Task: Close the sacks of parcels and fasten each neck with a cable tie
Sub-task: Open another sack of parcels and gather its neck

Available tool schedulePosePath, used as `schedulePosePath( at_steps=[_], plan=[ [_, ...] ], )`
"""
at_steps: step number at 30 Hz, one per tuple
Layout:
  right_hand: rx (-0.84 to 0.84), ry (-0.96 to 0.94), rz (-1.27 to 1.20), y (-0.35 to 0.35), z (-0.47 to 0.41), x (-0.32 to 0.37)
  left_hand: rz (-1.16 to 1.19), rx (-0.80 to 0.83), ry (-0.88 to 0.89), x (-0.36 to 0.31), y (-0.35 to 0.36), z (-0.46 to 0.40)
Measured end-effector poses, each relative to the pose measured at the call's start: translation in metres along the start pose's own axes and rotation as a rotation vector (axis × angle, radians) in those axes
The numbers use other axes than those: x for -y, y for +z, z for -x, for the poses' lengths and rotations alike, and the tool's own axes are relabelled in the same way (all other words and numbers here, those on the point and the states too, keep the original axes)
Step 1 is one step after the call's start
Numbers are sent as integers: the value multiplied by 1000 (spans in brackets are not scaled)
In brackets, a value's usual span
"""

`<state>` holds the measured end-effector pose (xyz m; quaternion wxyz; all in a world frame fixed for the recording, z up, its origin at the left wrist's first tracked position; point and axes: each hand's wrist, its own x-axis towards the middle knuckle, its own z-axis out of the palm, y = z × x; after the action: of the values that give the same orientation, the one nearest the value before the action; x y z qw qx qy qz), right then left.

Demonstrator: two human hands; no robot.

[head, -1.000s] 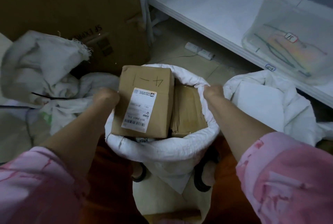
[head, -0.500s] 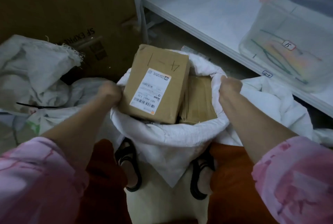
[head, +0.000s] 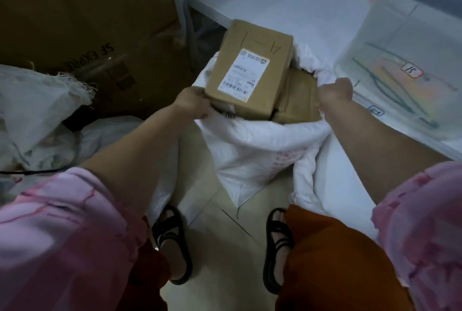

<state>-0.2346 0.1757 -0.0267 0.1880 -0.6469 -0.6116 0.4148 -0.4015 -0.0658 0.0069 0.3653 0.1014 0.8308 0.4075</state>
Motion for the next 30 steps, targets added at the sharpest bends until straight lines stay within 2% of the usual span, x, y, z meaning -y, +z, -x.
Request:
schedulePosePath(
  at_steps=[2,5,9,13,19,27,30],
  plan=[
    [77,40,18,8,6,-4,50,7,58,0,1,2],
    [68,68,58,12,40,3,78,28,49,3,4,27],
    [124,-94,92,14,109,19,-100,37,26,29,-8,65],
    [351,-196,-101,23,178,21,-39,56,-38,56,-29,103],
    [591,-194,-73,36,269,14,9,-138,15,90,-64,153],
    [679,-292,82,46,351,8,228,-274,-30,134,-130,202],
    [728,-321,110,60,384,12,226,-336,-16,161,-149,207]
  ],
)
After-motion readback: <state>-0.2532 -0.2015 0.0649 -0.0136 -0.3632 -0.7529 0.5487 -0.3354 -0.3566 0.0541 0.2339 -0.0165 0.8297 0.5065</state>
